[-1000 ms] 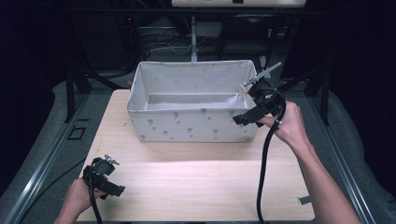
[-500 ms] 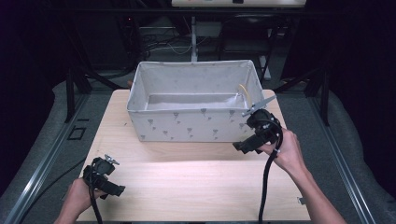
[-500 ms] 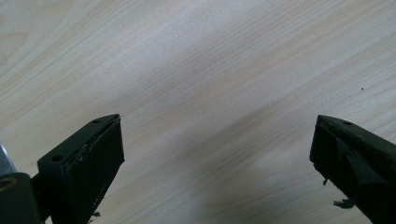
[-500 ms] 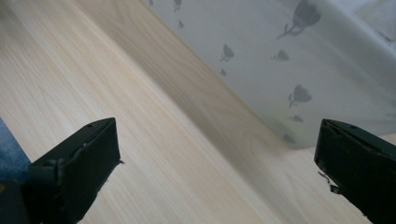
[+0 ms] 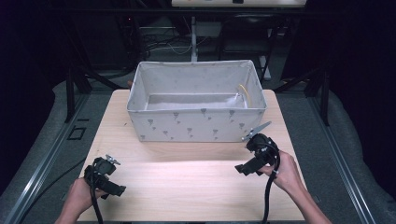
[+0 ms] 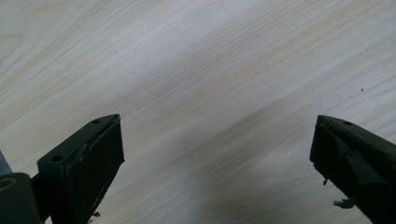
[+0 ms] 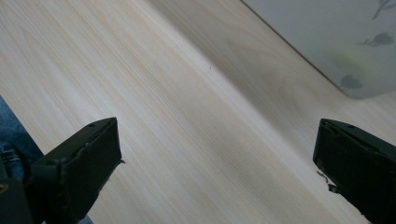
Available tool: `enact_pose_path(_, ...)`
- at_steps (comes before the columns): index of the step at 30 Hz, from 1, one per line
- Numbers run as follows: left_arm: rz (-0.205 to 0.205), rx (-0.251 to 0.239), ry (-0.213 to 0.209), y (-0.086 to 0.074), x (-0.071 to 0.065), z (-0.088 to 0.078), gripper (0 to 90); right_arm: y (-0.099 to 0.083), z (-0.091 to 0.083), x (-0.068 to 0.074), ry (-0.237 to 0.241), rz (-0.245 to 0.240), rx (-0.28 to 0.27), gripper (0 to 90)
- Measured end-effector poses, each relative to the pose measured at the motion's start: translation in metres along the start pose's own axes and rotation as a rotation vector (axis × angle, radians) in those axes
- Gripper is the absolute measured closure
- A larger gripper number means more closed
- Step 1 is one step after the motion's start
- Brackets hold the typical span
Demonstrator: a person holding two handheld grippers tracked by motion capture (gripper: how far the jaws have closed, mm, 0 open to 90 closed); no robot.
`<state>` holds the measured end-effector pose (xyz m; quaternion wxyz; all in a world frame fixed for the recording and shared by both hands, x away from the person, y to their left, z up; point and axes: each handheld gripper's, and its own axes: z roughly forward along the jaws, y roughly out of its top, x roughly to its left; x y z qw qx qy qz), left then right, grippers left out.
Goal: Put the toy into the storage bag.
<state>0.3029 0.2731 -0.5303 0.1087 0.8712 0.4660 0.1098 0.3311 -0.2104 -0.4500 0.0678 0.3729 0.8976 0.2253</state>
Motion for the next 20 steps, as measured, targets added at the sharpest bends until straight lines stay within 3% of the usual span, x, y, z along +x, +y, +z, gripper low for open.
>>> enact_pose_path(7, -0.001, 0.000, -0.001, 0.000, 0.001, 0.001, 2.9, -0.021, 0.025, -0.005, 0.002, 0.061, -0.013, 2.8)
enact_pose_path(11, 0.004, -0.004, -0.002, 0.001, 0.001, 0.000, 2.8, -0.031, 0.038, -0.007, -0.005, 0.071, 0.019, 3.6)
enact_pose_path(15, 0.004, -0.013, -0.004, 0.001, 0.002, -0.002, 2.8, -0.039, 0.047, -0.006, -0.030, 0.048, 0.081, 3.5)
enact_pose_path(20, 0.000, -0.019, -0.007, 0.000, 0.005, -0.003, 2.7, -0.041, 0.046, -0.006, -0.041, 0.041, 0.098, 3.9)
